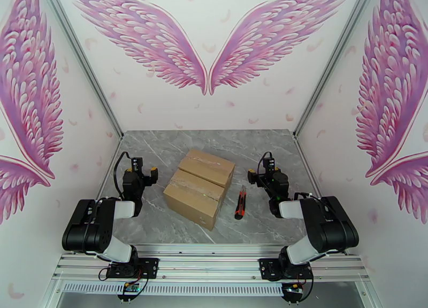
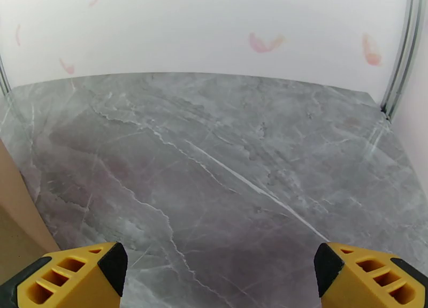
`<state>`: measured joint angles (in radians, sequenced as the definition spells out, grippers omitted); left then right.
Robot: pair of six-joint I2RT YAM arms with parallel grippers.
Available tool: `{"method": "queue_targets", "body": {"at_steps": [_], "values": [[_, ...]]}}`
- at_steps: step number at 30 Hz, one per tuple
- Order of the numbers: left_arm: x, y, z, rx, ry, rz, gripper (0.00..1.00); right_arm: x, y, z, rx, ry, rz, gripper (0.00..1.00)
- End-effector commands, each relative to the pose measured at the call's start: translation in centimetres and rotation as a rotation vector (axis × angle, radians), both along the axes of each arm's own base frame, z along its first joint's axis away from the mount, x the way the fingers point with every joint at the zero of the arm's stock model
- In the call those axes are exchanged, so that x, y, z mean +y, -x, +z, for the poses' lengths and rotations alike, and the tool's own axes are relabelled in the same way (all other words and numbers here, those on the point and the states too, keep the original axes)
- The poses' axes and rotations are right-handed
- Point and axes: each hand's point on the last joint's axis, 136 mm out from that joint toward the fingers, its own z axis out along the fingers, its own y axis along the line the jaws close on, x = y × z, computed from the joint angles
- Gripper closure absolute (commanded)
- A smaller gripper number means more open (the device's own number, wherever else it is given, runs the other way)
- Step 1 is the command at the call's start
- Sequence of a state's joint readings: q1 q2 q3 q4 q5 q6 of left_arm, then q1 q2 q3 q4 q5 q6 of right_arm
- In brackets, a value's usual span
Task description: Unpack the express box
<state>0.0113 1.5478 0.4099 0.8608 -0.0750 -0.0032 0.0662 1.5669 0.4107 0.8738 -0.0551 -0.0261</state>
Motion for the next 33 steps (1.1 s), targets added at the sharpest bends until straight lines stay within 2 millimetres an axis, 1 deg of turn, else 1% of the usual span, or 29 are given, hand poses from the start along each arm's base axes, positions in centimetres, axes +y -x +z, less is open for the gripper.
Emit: {"method": "queue_targets", "body": {"at_steps": [1,23,24,25,27,29,31,32,33], "values": [[0.2,0.5,0.0,0.010,-0.003,0.004,0.01,-0.5,0.3,-0.1,0.010,-0.004,-0.021,0.01],[0.1,0.4,0.1,0.007,-0.004,0.003,0.01,-0.5,0.3,0.0,0.006,-0.005,-0.022,0.01],[0.1,0.5,0.0,0.008,-0.002,0.003,0.01,-0.5,0.3,0.0,0.006,-0.004,-0.024,0.01],[0.2,0.5,0.1,0.003,0.000,0.004,0.01,-1.0,0.2,0.3,-0.004,-0.007,-0.052,0.01],[1.1,0.6,0.9,-0.001,0.005,0.059,0.01,-2.0,0.6,1.5,0.002,-0.008,-0.113,0.01],[3.0,1.0,2.4,0.021,0.009,0.180,0.01,-2.7,0.7,3.5,0.008,-0.010,-0.155,0.01],[5.5,2.0,4.5,0.037,0.031,0.353,0.01,-2.4,1.1,5.4,0.031,-0.020,-0.141,0.01],[6.0,2.5,5.4,0.056,0.053,0.393,0.01,-2.0,1.3,6.1,0.047,-0.034,-0.121,0.01],[6.0,3.0,6.5,0.081,0.084,0.406,0.01,-1.4,1.6,6.6,0.075,-0.059,-0.092,0.01]]}}
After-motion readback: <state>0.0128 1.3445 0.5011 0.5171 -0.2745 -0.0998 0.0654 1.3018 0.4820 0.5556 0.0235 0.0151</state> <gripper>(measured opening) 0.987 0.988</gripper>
